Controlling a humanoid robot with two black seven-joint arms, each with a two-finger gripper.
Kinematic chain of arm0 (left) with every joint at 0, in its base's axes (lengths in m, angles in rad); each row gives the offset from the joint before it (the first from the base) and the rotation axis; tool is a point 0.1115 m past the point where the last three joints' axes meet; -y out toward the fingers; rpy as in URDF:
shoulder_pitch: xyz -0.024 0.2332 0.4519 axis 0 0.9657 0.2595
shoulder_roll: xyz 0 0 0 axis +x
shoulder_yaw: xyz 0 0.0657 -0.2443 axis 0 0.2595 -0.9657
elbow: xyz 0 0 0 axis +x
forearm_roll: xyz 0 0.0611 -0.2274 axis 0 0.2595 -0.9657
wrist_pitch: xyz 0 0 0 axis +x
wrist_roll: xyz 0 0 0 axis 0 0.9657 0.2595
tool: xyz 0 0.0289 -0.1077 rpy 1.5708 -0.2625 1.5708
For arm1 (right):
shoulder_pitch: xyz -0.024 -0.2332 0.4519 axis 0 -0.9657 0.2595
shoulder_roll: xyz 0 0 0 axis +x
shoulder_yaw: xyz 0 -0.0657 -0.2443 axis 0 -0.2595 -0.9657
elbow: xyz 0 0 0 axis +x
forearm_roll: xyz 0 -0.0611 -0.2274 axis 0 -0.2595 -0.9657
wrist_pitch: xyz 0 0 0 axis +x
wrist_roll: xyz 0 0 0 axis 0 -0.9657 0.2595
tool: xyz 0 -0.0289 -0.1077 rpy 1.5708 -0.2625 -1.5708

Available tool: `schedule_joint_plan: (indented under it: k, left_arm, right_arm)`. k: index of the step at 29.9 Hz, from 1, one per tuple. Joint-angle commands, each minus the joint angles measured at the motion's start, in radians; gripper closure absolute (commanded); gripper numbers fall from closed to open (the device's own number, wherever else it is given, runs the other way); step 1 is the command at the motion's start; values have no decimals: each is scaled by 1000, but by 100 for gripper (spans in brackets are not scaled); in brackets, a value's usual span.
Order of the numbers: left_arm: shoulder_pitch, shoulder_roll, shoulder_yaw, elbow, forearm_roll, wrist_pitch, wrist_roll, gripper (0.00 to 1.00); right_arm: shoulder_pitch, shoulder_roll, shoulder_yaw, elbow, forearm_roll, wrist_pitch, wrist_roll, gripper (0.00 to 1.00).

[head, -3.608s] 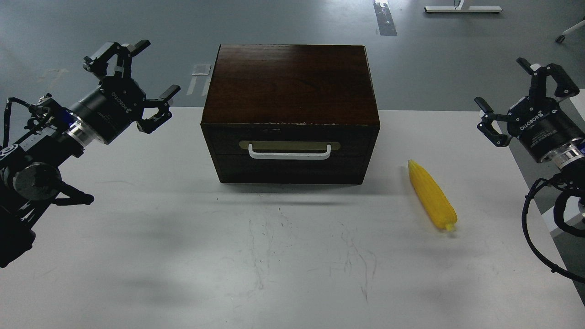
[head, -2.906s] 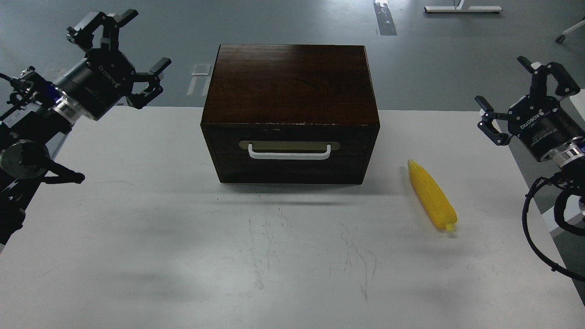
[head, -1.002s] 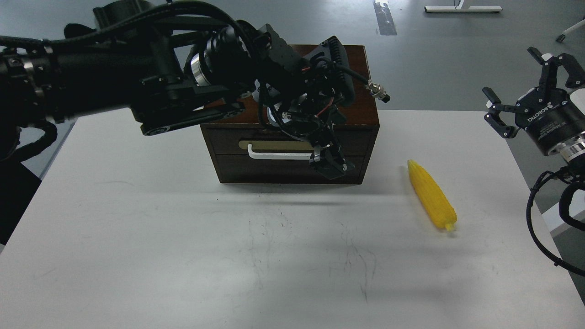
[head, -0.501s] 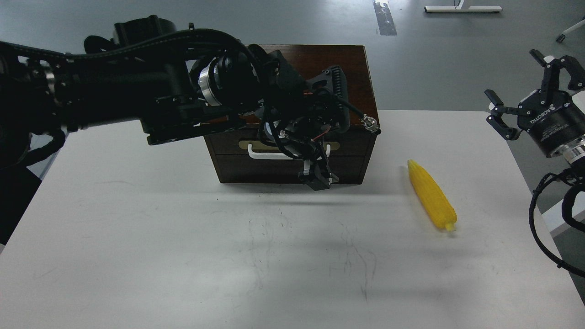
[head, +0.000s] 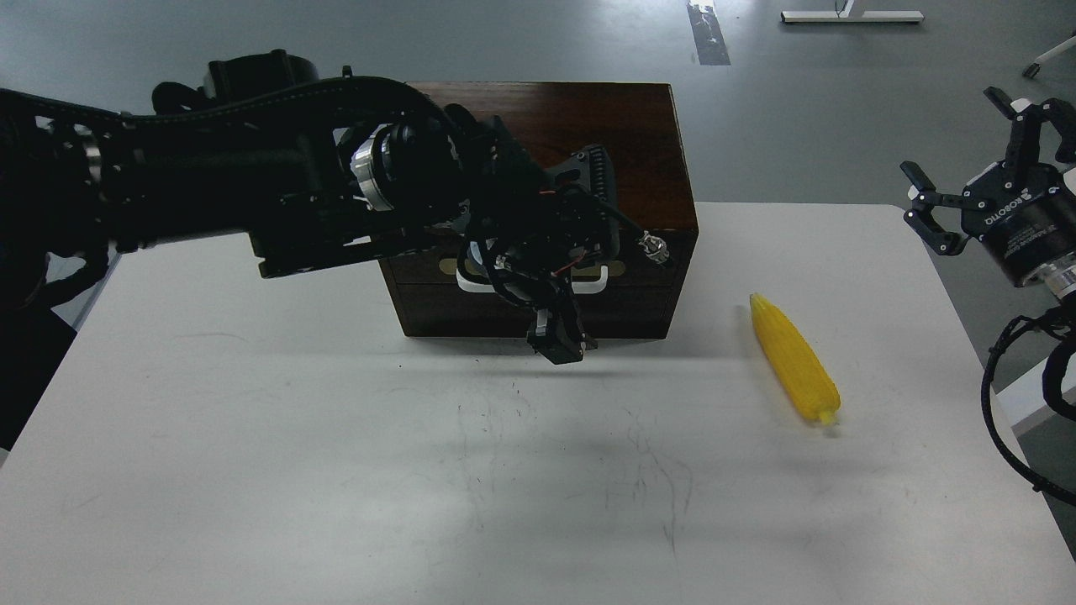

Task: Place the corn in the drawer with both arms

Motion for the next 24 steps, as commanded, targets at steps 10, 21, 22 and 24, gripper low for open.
schedule_joint_plan:
  k: [10, 21, 22, 24]
  left_arm:
    - [8, 4, 4, 3, -2, 0, 0, 2]
    - [42, 18, 5, 6, 0, 0, 0, 2]
    - [42, 18, 5, 8, 1, 0, 0, 2]
    - [46, 18, 5, 9, 0, 0, 0, 2]
  right_arm:
    - [-3, 0, -1, 0, 0, 0, 0, 0]
    - [-6, 0, -1, 0, 0, 0, 0, 0]
    - [-8, 0, -1, 0, 0, 0, 0, 0]
    - [-9, 0, -1, 0, 0, 0, 0, 0]
